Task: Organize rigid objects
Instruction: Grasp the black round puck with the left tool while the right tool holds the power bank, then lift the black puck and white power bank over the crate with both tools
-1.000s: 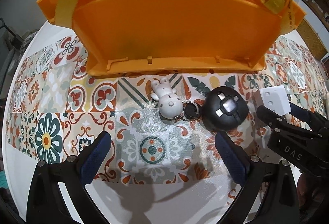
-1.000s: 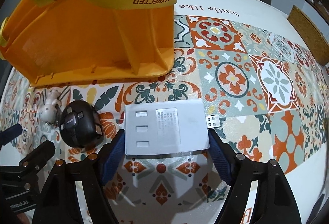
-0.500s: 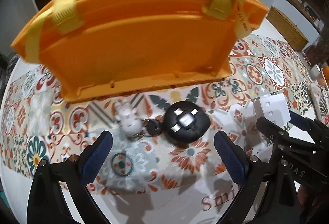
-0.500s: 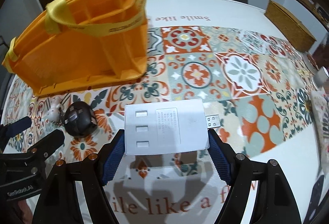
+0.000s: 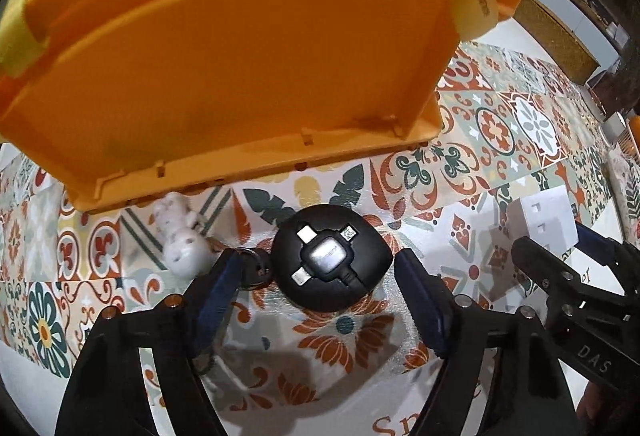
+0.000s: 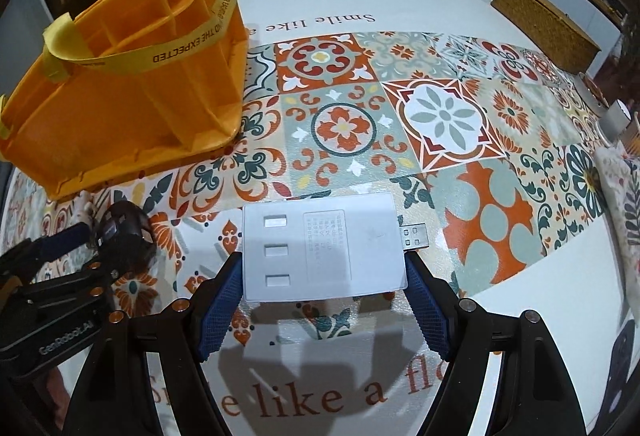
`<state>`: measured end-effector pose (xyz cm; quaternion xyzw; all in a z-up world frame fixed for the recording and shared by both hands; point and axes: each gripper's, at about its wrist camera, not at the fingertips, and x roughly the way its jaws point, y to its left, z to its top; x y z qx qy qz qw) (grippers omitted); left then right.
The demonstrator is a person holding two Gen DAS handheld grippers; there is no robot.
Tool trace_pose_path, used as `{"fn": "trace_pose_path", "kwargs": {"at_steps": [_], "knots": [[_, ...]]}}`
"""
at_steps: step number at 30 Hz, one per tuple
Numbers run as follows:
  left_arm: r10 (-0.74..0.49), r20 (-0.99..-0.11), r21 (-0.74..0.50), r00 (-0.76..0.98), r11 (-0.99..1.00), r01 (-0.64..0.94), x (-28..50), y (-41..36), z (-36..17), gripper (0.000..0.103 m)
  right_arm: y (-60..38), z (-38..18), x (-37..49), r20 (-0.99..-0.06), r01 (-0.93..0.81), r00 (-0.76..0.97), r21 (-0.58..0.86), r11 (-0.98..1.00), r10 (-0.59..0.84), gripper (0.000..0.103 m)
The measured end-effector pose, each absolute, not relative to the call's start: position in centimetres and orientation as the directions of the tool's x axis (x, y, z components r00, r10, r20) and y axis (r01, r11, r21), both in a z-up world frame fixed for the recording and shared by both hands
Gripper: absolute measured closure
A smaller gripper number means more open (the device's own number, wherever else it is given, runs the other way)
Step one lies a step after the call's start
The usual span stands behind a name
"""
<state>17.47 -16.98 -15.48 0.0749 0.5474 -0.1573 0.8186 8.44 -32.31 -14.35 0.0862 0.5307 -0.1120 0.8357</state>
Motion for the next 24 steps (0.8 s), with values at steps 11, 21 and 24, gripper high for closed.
{"fn": "trace_pose_path", "kwargs": {"at_steps": [11, 21, 24], "knots": [[-0.167, -0.897, 0.003, 0.409, 0.924, 0.383, 16.8, -18.2, -15.8, 0.041, -31.9, -14.8, 8.7, -0.910, 0.270, 0.403, 0.014, 0.963, -0.100, 0.026], [-0.214, -0.897, -0.058, 0.388, 0.925, 0.376, 16.5, -17.2, -14.6, 0.041, -31.2, -13.9, 8.3, -0.905, 0.262, 0.416, 0.022, 0.965, -0.092, 0.026], [-0.231, -0.889, -0.072, 0.396, 0.924, 0.376, 16.2, -16.5, -13.6, 0.041, -30.9, -13.2, 8.2, -0.900, 0.260, 0.427, 0.026, 0.965, -0.091, 0.026]]}}
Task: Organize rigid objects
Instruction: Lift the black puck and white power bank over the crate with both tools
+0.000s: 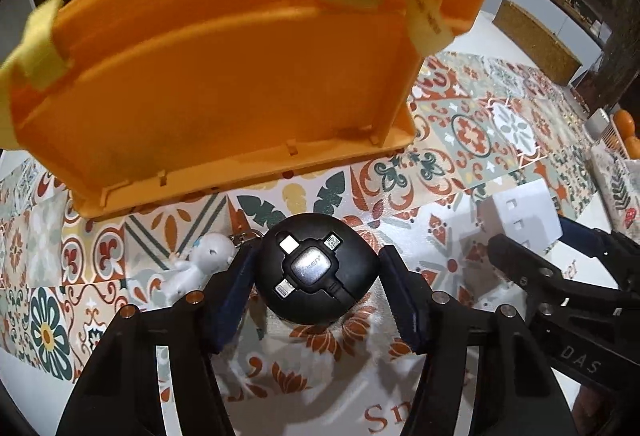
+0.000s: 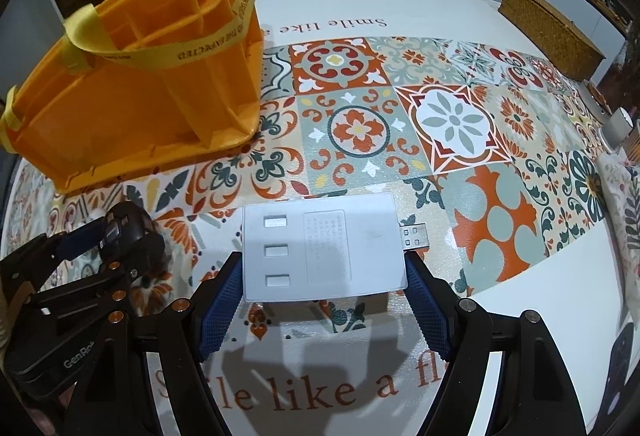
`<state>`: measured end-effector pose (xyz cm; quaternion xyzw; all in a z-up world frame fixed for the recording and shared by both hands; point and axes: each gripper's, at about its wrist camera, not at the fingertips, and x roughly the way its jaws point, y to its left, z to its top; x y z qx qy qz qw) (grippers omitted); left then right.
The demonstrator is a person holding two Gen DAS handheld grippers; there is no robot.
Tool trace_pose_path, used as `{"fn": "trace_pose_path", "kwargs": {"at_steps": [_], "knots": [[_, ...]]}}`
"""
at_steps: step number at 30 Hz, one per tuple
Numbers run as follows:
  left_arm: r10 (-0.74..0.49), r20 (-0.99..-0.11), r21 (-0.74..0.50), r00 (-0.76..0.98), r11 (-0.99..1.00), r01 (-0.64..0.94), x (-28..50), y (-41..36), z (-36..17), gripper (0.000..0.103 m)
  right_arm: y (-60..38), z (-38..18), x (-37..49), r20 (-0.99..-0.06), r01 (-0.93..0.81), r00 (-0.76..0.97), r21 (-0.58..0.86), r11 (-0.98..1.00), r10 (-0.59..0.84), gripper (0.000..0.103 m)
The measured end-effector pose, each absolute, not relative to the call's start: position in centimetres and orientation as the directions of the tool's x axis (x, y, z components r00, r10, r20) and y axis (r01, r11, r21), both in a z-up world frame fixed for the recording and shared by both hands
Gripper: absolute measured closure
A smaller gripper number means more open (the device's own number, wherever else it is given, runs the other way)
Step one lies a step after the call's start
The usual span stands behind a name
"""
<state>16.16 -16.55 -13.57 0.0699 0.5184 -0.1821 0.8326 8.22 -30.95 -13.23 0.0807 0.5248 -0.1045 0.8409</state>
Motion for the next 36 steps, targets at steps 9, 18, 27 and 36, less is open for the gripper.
{"fn": "trace_pose_path", "kwargs": {"at_steps": [9, 18, 27, 36], "knots": [[-0.247, -0.862, -0.077, 0.443, 0.928, 0.366, 15.3, -15.0, -10.5, 0.041, -29.4, -11.0, 7.9, -0.883, 0.238, 0.464, 0.048, 0.970, -0.071, 0.026], [-0.254, -0.834, -0.084, 0.489, 0.936, 0.343, 14.5, -13.2, -8.3, 0.041, -27.7, -8.4, 7.6, -0.861, 0.205, 0.505, 0.045, 0.978, -0.067, 0.026], [-0.247, -0.816, -0.089, 0.522, 0.947, 0.310, 14.1, -10.3, -6.1, 0.041, -25.9, -6.2, 7.6, -0.841, 0.176, 0.539, 0.061, 0.982, -0.045, 0.026], [-0.236, -0.783, -0.073, 0.575, 0.954, 0.292, 13.9, -8.1, -3.6, 0.041, -23.7, -4.0, 8.2, -0.809, 0.129, 0.587, 0.073, 0.989, -0.017, 0.026]]}}
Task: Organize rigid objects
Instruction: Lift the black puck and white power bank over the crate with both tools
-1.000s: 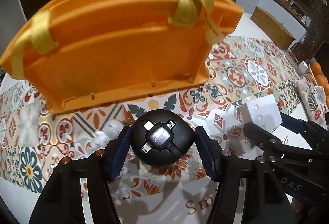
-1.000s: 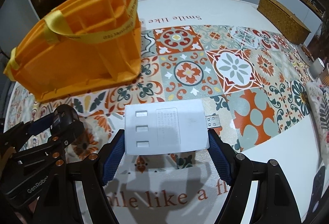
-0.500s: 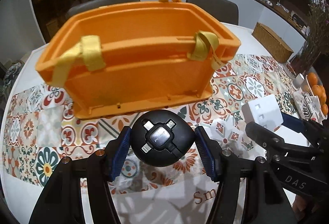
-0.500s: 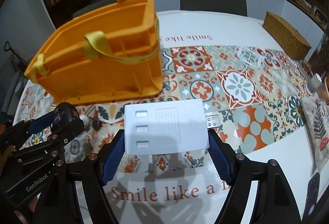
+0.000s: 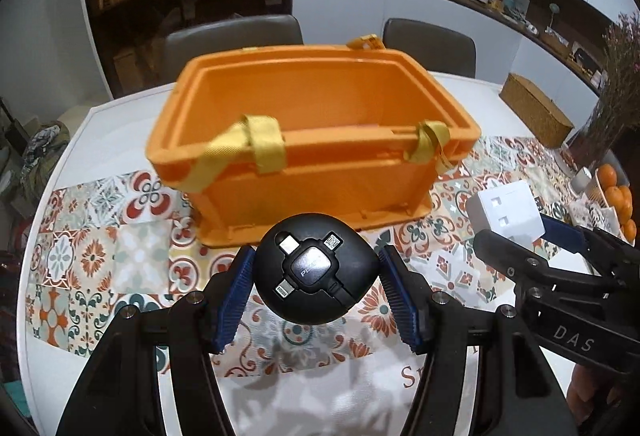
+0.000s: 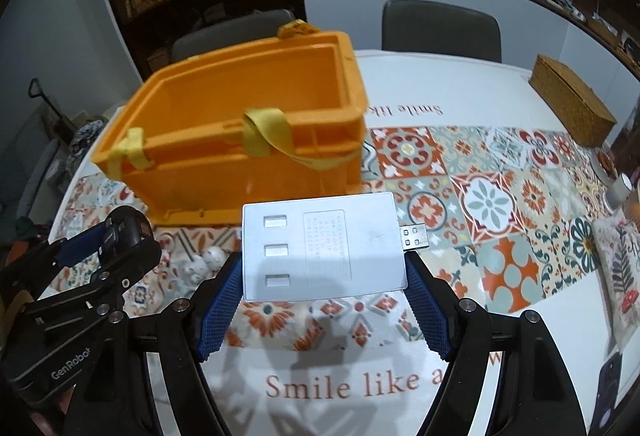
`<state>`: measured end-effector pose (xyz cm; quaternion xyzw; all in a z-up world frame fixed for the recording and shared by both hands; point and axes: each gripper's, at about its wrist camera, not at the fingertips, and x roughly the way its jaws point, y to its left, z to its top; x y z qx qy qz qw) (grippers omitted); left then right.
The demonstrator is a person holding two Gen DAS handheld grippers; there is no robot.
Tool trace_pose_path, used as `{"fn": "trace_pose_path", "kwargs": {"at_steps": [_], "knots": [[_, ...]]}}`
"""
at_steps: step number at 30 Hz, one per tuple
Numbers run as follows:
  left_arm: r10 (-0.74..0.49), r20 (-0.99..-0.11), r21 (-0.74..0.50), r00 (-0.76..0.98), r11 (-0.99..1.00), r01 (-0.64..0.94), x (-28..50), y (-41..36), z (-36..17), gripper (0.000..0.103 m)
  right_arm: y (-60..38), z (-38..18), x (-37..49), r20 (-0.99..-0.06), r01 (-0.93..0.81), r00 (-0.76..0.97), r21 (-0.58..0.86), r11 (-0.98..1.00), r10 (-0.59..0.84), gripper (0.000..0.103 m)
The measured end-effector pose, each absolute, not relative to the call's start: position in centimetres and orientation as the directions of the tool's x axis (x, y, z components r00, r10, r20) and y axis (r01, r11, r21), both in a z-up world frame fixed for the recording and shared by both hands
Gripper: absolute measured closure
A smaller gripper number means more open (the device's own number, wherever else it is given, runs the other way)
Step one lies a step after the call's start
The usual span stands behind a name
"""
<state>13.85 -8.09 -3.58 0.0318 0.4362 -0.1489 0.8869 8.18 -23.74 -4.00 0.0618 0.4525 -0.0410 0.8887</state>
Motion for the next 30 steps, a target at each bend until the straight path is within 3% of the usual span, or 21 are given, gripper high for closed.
{"fn": "trace_pose_path", "kwargs": {"at_steps": [30], "knots": [[-0.215, -0.716, -0.046, 0.664, 0.964, 0.262, 19.4, -5.8, 3.7, 0.041, -21.4, 2.7, 15.0, -0.755, 0.079, 0.656, 0.077, 0.994, 0.006, 0.026]]}}
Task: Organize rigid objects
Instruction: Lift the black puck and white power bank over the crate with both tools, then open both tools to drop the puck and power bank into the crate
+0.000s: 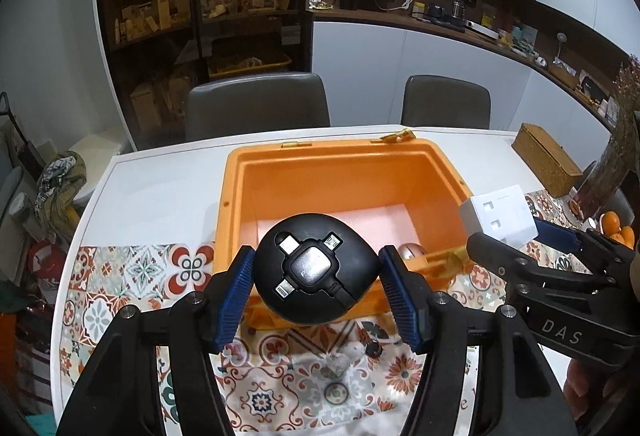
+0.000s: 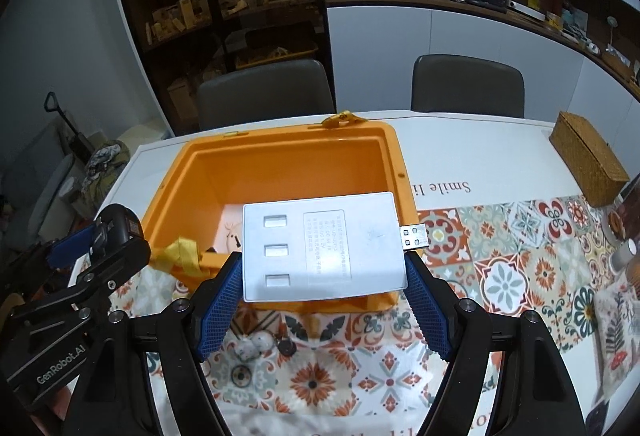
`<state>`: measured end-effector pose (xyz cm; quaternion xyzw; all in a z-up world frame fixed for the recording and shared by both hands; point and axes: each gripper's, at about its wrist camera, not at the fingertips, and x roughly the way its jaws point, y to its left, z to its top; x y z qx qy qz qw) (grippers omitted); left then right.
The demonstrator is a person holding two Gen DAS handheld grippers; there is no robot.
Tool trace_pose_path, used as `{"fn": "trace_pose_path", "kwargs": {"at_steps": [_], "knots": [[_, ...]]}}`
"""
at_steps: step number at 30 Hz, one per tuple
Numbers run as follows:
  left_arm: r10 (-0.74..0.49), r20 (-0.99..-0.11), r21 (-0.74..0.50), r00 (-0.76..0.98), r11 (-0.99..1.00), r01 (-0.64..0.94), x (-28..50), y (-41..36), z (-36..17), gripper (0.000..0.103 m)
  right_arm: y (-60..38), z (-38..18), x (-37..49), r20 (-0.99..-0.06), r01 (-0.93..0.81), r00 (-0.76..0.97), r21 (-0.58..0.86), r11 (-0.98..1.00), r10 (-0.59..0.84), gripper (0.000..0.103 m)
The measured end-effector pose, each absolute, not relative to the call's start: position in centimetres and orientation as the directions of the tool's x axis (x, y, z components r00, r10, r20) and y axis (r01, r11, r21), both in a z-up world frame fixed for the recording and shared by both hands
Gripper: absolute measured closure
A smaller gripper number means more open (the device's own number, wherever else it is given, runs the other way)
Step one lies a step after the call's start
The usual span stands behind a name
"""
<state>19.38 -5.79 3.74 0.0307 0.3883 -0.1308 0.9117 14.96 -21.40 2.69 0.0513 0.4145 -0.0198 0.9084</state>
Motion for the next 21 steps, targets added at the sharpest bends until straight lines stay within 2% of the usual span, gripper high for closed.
{"fn": "trace_pose_path", "kwargs": {"at_steps": [9, 21], "knots": [[-0.200, -0.752, -0.050, 0.628, 0.967, 0.248, 22.8, -5.5, 2.9, 0.041, -22.0, 2.7, 18.5, -0.780, 0.082, 0.626, 0.063, 0.995, -0.002, 0.026], [-0.185, -0.829, -0.055, 0.528, 0.966, 0.253, 27.4, -6.3, 0.5, 0.041, -21.9, 0.2, 22.8, -0.835, 0.085, 0.550, 0.042, 0.996, -0.012, 0.026]]}}
